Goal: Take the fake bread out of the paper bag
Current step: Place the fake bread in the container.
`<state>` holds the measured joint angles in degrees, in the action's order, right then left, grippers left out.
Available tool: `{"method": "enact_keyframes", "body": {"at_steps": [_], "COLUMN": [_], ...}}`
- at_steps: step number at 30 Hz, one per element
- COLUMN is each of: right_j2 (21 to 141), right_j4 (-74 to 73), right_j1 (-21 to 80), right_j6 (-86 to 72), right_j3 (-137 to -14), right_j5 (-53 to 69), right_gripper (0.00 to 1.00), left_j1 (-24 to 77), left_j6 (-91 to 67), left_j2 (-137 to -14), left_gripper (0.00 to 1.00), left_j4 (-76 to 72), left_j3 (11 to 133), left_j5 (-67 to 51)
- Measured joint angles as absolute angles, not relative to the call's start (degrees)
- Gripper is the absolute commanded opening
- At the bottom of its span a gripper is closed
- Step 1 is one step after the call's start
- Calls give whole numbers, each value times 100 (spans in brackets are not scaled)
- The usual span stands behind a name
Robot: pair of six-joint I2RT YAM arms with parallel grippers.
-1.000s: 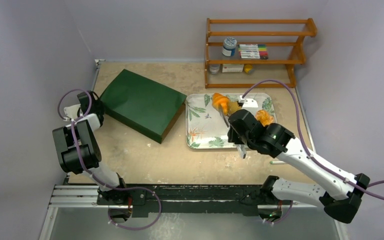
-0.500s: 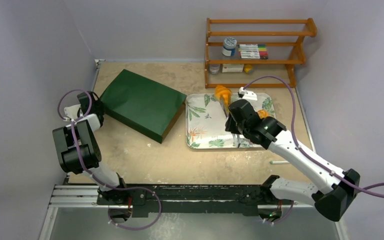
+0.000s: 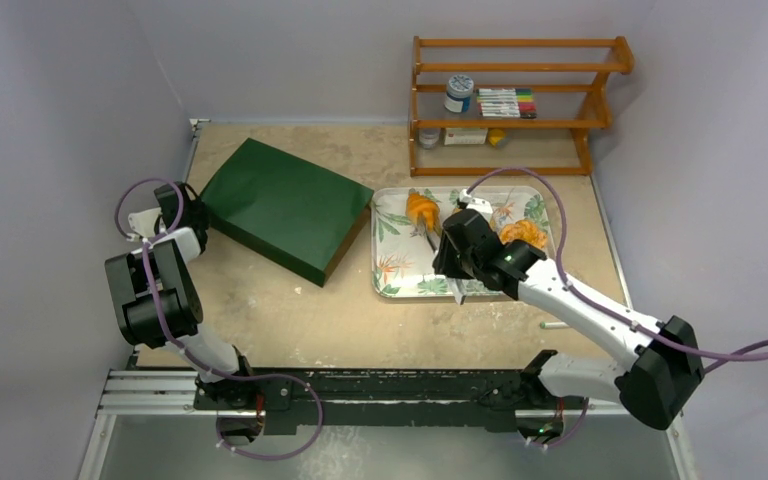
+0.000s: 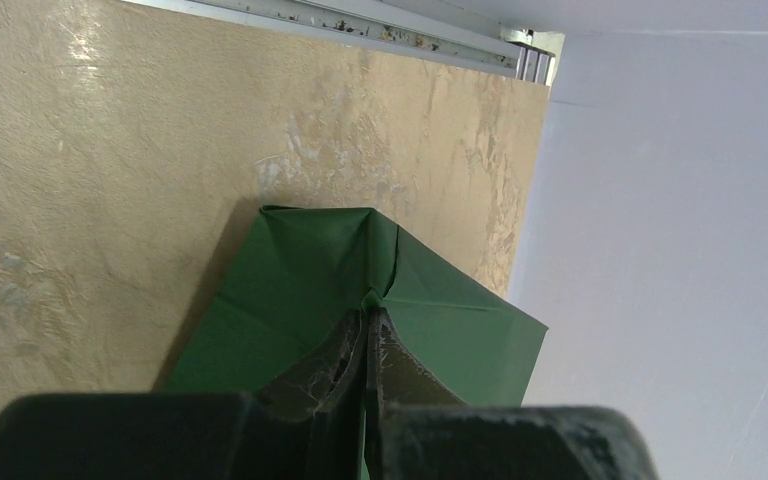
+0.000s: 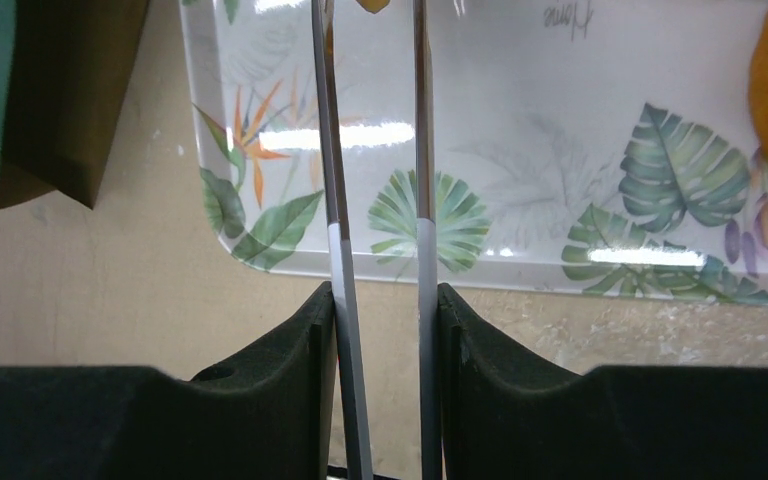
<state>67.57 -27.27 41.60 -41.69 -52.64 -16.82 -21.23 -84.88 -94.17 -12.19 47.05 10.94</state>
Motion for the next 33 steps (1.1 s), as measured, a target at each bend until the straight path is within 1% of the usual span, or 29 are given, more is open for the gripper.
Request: {"method": "enact_keyframes", "body": {"at_steps": [3, 6, 7, 11, 13, 25, 33], "right_j2": [6879, 6971, 6984, 7015, 7013, 6681, 6163], "right_j4": [-2598, -2502, -2469, -2388, -2377, -2488, -2799], "right_j1": [4160, 4160, 4163, 4163, 4163, 4160, 4169], "right_j6": [-4300, -4410, -4438, -4560, -4622, -4849, -4845], "right_j3": [-4993, -4790, -4748, -4670, -4668, -4453, -4456], "right_j5": [-1520, -1439, -1420, -1391, -1393, -1406, -1448], "right_gripper": [13, 21, 24, 44, 48, 49, 49], "left_j1": [-2126, -2134, -2137, -2165, -2180, -2287, -2305], "left_j6": [-8486, -8486, -8486, -8482, -8482, -8462, -8464], "left_j2": [-9417, -9417, -9417, -9417, -9417, -9419, -9419], "left_gripper": [0, 0, 0, 0, 0, 0, 0], "left_j4": [-1219, -1216, -1216, -1186, -1164, -1142, -1131], "left_j3": [4705, 4705, 4705, 4729, 4744, 4746, 4746], "left_j5": [1094, 1092, 1090, 1068, 1041, 884, 856]}}
